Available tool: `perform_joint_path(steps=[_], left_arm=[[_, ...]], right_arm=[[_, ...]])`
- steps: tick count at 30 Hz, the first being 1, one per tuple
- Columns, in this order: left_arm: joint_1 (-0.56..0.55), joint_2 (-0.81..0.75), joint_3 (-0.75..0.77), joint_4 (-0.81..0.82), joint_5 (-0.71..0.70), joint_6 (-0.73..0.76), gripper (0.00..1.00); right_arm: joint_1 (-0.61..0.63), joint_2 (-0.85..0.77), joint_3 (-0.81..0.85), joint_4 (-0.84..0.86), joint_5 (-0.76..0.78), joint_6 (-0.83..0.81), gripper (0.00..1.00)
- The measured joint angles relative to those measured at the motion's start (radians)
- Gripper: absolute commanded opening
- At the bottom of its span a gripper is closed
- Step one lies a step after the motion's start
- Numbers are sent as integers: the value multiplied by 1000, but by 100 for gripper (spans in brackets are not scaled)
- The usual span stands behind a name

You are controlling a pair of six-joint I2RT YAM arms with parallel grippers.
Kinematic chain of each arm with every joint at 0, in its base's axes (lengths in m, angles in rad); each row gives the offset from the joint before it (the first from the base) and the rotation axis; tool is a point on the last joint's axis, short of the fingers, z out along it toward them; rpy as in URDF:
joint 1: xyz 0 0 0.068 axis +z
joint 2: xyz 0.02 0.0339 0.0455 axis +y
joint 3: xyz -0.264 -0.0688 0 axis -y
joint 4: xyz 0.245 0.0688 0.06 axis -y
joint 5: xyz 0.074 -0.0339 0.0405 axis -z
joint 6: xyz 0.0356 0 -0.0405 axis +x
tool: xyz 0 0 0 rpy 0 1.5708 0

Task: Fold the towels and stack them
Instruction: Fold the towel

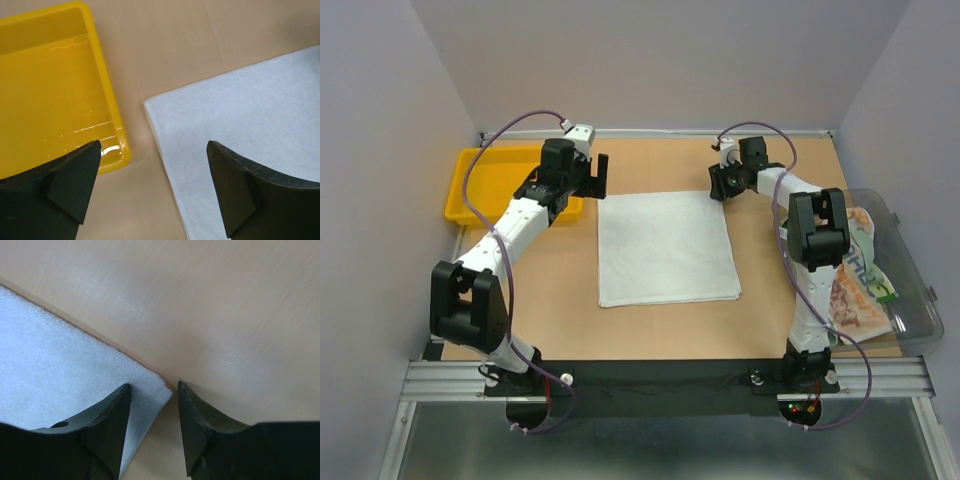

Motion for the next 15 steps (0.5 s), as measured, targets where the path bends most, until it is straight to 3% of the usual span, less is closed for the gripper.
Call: perform_joint_path(steps=[9, 15], left_arm=[[-6, 77, 18, -7, 50, 100, 99], [-7, 234, 169, -26, 103, 218, 98]], right_arm=[[0, 2, 1, -7, 27, -40, 3], [2, 2, 1, -2, 69, -117, 1]])
